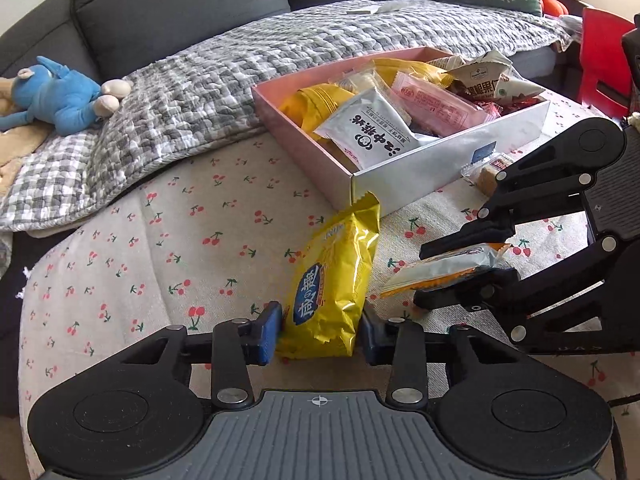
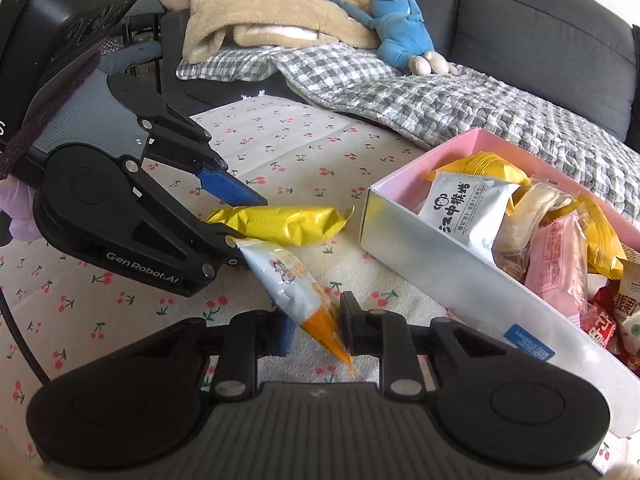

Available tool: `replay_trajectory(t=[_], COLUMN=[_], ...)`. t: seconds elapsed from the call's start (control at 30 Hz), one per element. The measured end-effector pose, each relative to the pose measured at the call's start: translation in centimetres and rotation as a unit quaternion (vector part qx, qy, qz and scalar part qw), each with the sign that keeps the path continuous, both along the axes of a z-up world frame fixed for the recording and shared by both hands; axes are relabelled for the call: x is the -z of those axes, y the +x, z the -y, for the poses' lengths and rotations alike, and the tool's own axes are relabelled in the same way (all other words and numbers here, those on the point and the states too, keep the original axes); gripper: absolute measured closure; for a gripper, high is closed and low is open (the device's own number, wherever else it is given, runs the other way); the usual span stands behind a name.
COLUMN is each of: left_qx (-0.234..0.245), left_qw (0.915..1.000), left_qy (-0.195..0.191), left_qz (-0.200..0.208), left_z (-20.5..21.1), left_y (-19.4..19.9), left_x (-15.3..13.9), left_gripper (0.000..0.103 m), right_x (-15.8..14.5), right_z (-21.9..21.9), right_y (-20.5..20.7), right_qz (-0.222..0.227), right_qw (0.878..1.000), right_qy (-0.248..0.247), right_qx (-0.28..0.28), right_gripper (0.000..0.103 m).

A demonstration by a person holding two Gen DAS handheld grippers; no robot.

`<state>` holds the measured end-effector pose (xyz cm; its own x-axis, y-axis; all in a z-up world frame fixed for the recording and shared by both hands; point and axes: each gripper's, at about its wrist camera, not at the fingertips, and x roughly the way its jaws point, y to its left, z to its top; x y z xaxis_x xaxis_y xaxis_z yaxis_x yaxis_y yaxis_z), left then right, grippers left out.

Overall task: Organize snacks
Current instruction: 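Grasp the yellow biscuit pack with the left tool while the right tool grasps the orange-print packet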

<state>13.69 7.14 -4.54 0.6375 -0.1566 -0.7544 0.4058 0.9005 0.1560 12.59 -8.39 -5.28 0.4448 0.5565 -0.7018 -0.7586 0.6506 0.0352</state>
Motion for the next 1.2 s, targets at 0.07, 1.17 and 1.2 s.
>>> replay_trajectory(t=[0.07, 1.17, 1.2], left_qx=[-0.010, -0.020, -0.017], left_qw=[0.9999, 0.9938, 0.9940], left_qy=[0.002, -0.084, -0.082], left_qz=[0.000, -0.070, -0.071], left_z=[0.5, 3.1, 3.1], left_y=[-0.5, -4.3, -4.1], left_x=[0.0, -1.5, -1.5], left_gripper=[0.070, 0.025, 0.025], right_x=[-0.2, -1.2, -1.2], right_z=[0.3, 1.5, 1.5], right_y=[-0.4, -4.9, -4.7], right_qz=[0.002, 0.051, 0.054], right_qw=[1.000, 0.997, 0.997], right_qy=[-0.006, -0.045, -0.045], right_qx=[0.001, -0.036, -0.031], right_gripper=[0.086, 0.040, 0.041])
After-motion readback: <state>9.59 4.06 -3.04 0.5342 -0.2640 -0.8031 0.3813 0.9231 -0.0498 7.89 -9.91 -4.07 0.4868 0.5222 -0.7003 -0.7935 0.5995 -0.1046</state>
